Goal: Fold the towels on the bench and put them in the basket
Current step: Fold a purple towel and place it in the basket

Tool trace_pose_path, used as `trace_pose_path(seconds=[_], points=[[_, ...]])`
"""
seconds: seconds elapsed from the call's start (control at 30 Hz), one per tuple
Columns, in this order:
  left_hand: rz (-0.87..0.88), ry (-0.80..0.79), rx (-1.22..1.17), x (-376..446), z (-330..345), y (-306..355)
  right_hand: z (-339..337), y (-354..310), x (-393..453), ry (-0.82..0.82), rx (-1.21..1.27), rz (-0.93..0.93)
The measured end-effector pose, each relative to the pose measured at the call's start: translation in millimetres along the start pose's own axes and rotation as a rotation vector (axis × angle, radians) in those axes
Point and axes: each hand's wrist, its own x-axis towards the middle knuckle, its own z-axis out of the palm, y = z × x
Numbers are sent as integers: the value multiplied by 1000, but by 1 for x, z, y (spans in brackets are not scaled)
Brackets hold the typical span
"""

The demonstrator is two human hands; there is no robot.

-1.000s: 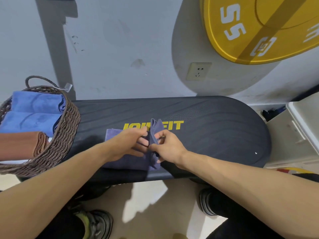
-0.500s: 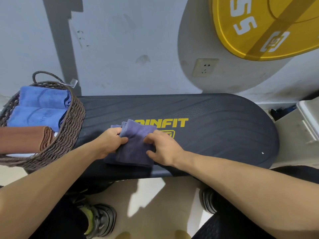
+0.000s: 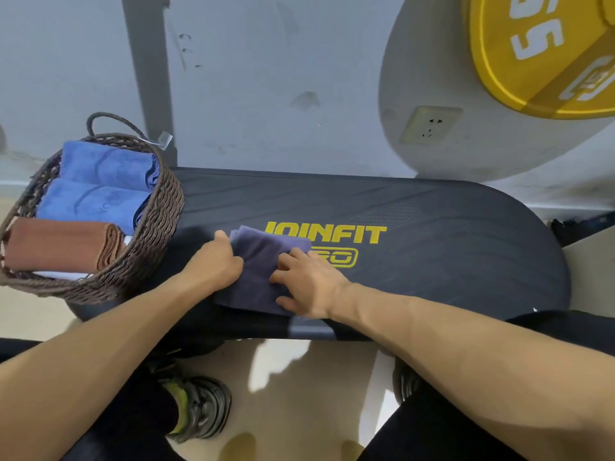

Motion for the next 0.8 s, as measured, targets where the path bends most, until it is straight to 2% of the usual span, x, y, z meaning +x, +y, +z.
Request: trace_pose_path(seconds=[0.1, 0.2, 0.33, 0.47, 0.63, 0.8], points=[[-27, -24, 68, -3, -2, -12, 0, 2, 3, -16, 21, 8], [-39, -73, 1, -2, -4, -17, 1, 1, 1, -21, 51, 18], [-49, -32, -187, -7, 4, -18, 2, -2, -4, -55, 95, 59], [-82, -8, -151, -10, 7, -13, -9, 1, -9, -137, 236, 116], [-50, 29, -84, -16, 15, -1, -22, 11, -23, 6, 457, 241], [-61, 5, -222, -27, 6, 11, -29, 25, -42, 28, 514, 323]])
